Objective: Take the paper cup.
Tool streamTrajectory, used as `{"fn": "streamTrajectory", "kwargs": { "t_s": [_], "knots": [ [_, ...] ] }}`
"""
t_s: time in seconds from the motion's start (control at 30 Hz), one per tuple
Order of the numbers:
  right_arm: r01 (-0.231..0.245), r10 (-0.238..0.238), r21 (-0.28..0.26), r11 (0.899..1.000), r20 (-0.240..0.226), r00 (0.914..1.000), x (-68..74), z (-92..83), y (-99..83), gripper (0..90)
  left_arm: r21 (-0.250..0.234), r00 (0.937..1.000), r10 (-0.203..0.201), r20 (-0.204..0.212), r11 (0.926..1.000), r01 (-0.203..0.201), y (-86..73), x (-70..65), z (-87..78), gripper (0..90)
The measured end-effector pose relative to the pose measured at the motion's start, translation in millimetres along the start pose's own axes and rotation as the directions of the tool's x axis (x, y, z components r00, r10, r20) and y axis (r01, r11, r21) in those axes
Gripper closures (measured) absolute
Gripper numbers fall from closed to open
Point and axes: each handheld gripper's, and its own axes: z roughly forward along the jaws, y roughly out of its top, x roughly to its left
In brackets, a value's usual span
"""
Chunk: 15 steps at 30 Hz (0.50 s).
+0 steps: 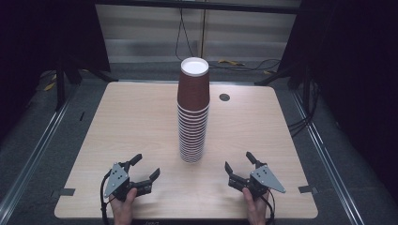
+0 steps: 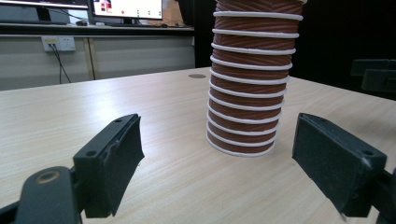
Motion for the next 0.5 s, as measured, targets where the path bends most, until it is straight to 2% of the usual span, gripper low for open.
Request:
{"fn": "streamTrajectory", "kwargs": {
  "t_s": [0.17,0.33,0.43,0.5],
  "knots": [
    [0.001,-0.001,0.003,1.000,0.004,1.0000,0.2,0.1,0.1,13.4,-0.003,1.0000,0.002,0.008,1.0000,-0.002,0.0,1.1,-0.6,15.8],
    [-0.009,0.010,0.023,1.000,-0.058,0.9983,-2.2,-2.2,0.5,15.2,-0.006,0.9999,-0.006,0.010,1.0000,0.006,-0.2,1.0,-0.4,15.7],
    [-0.007,0.009,0.032,0.999,-0.070,0.9975,-1.6,-1.8,0.8,15.3,0.002,1.0000,0.001,0.006,1.0000,-0.001,0.1,0.4,0.1,15.7],
    [-0.009,0.016,0.061,0.998,-0.109,0.9939,-0.9,-1.0,1.6,16.4,0.002,1.0000,-0.002,0.002,1.0000,0.002,0.1,0.0,0.3,15.7]
  ]
}}
